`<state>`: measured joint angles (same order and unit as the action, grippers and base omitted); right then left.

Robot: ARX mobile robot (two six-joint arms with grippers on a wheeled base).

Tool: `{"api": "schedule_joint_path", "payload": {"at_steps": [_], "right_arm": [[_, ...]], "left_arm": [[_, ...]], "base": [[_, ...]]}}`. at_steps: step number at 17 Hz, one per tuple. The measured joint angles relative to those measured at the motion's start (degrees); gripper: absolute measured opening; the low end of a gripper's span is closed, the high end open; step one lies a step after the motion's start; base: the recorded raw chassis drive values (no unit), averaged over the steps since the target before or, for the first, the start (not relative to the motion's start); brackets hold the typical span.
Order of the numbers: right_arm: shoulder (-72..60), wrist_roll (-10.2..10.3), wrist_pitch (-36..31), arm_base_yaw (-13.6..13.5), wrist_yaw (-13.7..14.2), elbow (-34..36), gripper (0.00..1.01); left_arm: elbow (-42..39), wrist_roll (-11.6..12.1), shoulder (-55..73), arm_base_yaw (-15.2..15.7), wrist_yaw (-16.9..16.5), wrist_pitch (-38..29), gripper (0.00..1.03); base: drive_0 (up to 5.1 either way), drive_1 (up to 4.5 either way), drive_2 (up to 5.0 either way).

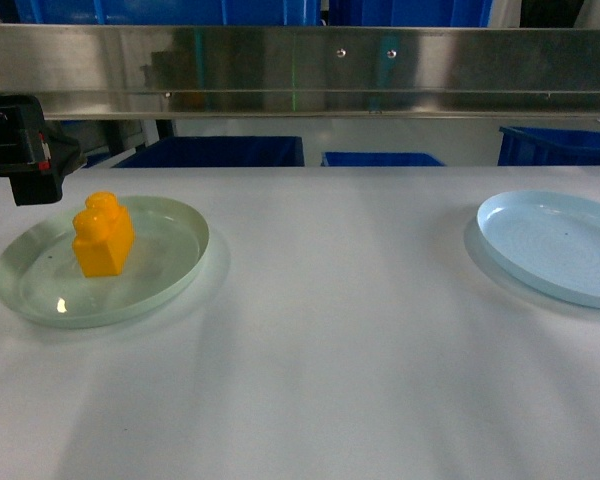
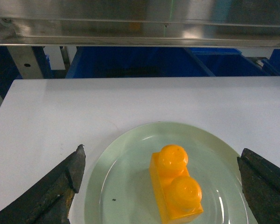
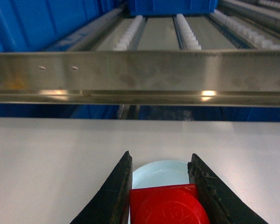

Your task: Sort and place red and yellow blocks in left bins

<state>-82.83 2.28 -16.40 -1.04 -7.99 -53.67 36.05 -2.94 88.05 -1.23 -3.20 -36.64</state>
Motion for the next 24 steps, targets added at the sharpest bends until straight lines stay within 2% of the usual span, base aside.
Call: {"api": "schedule_joint_path", "payload": {"at_steps": [2,4,6,10,13,16,19,24], "right_arm": [[7.76,1.18,3.74,-1.95,1.33,2.10,0.30],[13.84,1.81,7.21,-3.41,4.66,4.20,0.30],[17.16,0.92,7.30,-4.61,8.20,5.05,0.30],[18.82,-3.28,8.85,-4.96,8.20,5.68,0.30],[19.45,-4.46,11.50,-4.11,8.22,8.04,0.30],[20.39,-4.26,12.31,-3.78,9.51,8.22,0.30],[20.68,-3.06,13.07,-3.89,10.97,8.26,0.29],[20.72,-2.29,12.72,-4.35,11.04,8.35,0.29]], "left_arm": [[0.00,0.00,0.00,0.00,0.00,0.00,0.98],[0.00,-0.02,0.00,0.00,0.04,0.00,0.98],[0.00,0.00,0.00,0.00,0.00,-0.02,0.98],[0.00,0.00,0.00,0.04,0.02,0.00,0.98],[0.00,0.00,0.00,0.04,0.00,0.00,0.98],[0.00,0.00,0.00,0.04,0.00,0.00,0.98],[0.00,0.00,0.00,0.04,0.00,0.00,0.98],[0.00,0.00,0.00,0.04,0.00,0.00,0.98]], "base": [[0.0,0.00,0.0],[0.0,0.00,0.0],[0.0,0.00,0.0],[0.0,0.00,0.0],[0.0,0.00,0.0],[0.0,0.00,0.0],[0.0,0.00,0.0],[0.0,0.00,0.0]]}}
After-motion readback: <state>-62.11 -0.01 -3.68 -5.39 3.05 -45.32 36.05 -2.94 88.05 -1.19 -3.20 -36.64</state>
